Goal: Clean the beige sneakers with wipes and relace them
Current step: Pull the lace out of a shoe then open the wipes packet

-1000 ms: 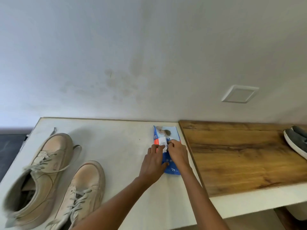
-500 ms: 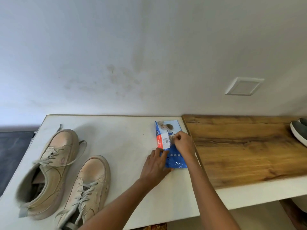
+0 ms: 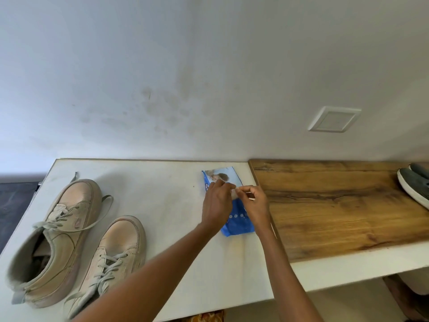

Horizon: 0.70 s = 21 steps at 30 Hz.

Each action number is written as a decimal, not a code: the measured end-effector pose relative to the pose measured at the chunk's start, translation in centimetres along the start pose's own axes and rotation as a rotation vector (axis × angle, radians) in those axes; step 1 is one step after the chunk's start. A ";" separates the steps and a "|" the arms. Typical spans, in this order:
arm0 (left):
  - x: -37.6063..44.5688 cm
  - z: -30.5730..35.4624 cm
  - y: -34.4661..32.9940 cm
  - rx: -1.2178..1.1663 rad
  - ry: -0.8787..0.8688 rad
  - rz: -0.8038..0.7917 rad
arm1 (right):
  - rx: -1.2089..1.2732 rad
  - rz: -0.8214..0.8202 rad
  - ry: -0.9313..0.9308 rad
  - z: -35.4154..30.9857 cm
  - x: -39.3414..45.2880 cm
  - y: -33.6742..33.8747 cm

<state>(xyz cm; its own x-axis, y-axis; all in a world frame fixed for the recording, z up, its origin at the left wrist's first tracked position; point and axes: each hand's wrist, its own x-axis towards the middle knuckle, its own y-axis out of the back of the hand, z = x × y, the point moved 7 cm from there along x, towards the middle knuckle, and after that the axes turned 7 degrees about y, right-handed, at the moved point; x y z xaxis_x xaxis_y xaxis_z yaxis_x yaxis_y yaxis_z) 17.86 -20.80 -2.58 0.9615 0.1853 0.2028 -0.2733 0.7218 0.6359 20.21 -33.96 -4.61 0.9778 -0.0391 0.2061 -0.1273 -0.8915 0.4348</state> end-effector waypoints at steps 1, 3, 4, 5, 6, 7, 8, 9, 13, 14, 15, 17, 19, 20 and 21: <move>0.7 0.1 -0.3 0.022 -0.001 -0.025 | 0.042 0.014 -0.020 0.3 -0.2 0.0; 1.6 -0.2 -1.2 0.077 0.035 -0.115 | 0.092 0.036 -0.064 1.1 -0.4 0.0; 1.8 -0.6 -1.6 0.105 0.059 -0.163 | 0.105 0.045 -0.076 1.3 -0.6 0.0; 1.9 -0.9 -1.8 0.155 0.060 -0.201 | 0.120 0.053 -0.083 1.5 -0.6 0.0; 1.8 -1.0 -2.0 0.243 0.028 -0.232 | 0.129 0.065 -0.088 1.4 -0.6 0.1; 1.7 -0.9 -2.1 0.359 -0.038 -0.250 | 0.135 0.081 -0.085 1.2 -0.6 0.1; 1.4 -0.7 -2.2 0.463 -0.110 -0.258 | 0.144 0.101 -0.075 0.8 -0.5 0.3; 1.2 -0.5 -2.3 0.540 -0.175 -0.263 | 0.170 0.123 -0.063 0.3 -0.2 0.4; 0.7 -0.7 -3.0 0.661 -0.269 -0.337 | 0.268 0.182 -0.017 -1.8 0.5 0.8; 0.8 -0.9 -3.1 0.665 -0.276 -0.354 | 0.264 0.193 -0.015 -2.0 0.6 0.9; 0.9 -1.0 -3.1 0.663 -0.277 -0.369 | 0.264 0.202 -0.017 -2.0 0.6 0.9; 1.1 -1.0 -2.8 0.601 -0.267 -0.379 | 0.266 0.215 -0.036 -1.9 0.5 0.9; 1.1 -0.9 -1.6 0.450 -0.248 -0.279 | 0.274 0.219 -0.064 -1.8 0.3 0.9; 1.1 -0.8 -0.7 0.331 -0.225 -0.178 | 0.273 0.216 -0.068 -1.9 0.2 0.9; 0.9 -0.9 0.2 0.196 -0.186 -0.088 | 0.259 0.209 -0.066 -1.9 0.2 0.8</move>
<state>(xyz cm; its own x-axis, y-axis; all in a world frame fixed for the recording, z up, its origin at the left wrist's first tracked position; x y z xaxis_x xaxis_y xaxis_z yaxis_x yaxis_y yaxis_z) 18.72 -19.90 -2.92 0.9651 -0.0113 0.2618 -0.2062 0.5837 0.7853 20.02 -33.84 -2.55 0.9448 -0.2545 0.2064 -0.2877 -0.9458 0.1507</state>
